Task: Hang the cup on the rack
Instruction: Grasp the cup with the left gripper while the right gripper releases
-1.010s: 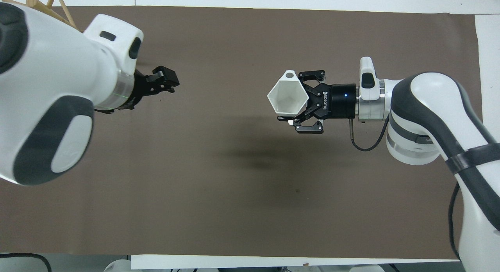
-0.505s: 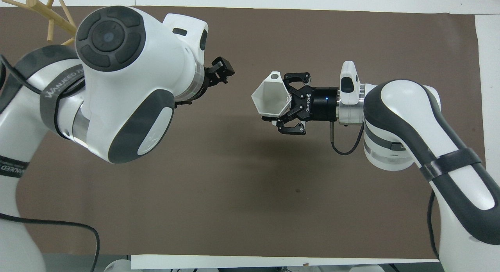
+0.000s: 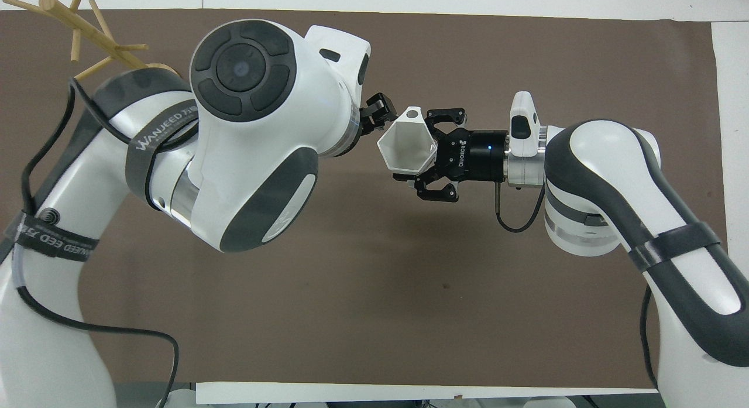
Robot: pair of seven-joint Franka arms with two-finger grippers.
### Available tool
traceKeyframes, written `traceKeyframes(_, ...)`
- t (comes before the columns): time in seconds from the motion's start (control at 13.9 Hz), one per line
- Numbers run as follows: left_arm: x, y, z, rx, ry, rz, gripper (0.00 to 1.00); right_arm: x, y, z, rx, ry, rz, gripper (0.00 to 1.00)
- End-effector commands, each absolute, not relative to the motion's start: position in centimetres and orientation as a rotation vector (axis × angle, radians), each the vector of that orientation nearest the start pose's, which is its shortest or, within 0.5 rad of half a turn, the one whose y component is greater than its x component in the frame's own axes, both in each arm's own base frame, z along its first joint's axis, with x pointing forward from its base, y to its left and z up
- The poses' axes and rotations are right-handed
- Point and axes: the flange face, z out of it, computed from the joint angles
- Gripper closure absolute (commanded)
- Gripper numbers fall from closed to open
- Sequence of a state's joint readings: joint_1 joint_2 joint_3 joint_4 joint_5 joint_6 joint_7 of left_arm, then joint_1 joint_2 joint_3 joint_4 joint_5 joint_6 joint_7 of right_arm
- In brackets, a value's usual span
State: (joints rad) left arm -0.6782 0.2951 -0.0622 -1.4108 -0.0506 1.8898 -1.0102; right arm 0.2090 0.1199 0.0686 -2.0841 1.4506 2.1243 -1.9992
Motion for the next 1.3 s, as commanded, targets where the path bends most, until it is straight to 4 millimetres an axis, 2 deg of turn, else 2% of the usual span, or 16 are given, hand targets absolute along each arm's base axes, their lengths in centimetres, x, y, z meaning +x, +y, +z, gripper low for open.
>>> traceKeyframes(0.0,49.7,-46.3,54.2,-3.353,-0.349,-0.044,0.02,54.5,19.9,39.5,-1.671,-1.298,-1.030,0.87)
traceKeyframes(0.14,49.9,-46.8,53.8,-3.381,-0.322,-0.061,0.12,54.5,19.9,39.5,-1.671,-1.298,-1.030,0.87)
traceKeyframes(0.29,50.1,-47.3,53.0,-3.399,-0.331,-0.040,0.41,54.5,19.9,39.5,-1.671,-1.298,-1.030,0.87)
traceKeyframes(0.36,49.7,-47.8,52.9,-3.416,-0.343,0.005,0.83,54.5,19.9,39.5,-1.673,-1.298,-1.031,0.86)
traceKeyframes(0.43,48.9,-48.6,52.7,-3.431,-0.339,0.037,1.00,54.5,19.9,39.5,-1.673,-1.298,-1.031,0.86)
traceKeyframes(0.79,48.7,-48.4,52.2,-3.419,-0.353,0.060,1.00,54.5,19.9,39.4,-1.674,-1.296,-1.028,0.84)
traceKeyframes(0.94,49.0,-48.1,52.2,-3.416,-0.380,0.065,1.00,54.5,19.9,39.4,-1.670,-1.293,-1.026,0.72)
traceKeyframes(1.01,49.2,-47.9,52.2,-3.414,-0.397,0.061,1.00,54.5,19.8,39.3,-1.671,-1.289,-1.022,0.34)
traceKeyframes(1.08,49.5,-47.7,52.3,-3.413,-0.404,0.055,1.00,54.5,19.7,39.4,-1.665,-1.285,-1.021,0.03)
traceKeyframes(1.23,49.7,-47.5,52.3,-3.412,-0.419,0.052,1.00,54.5,18.9,39.7,-1.627,-1.273,-1.012,0.01)
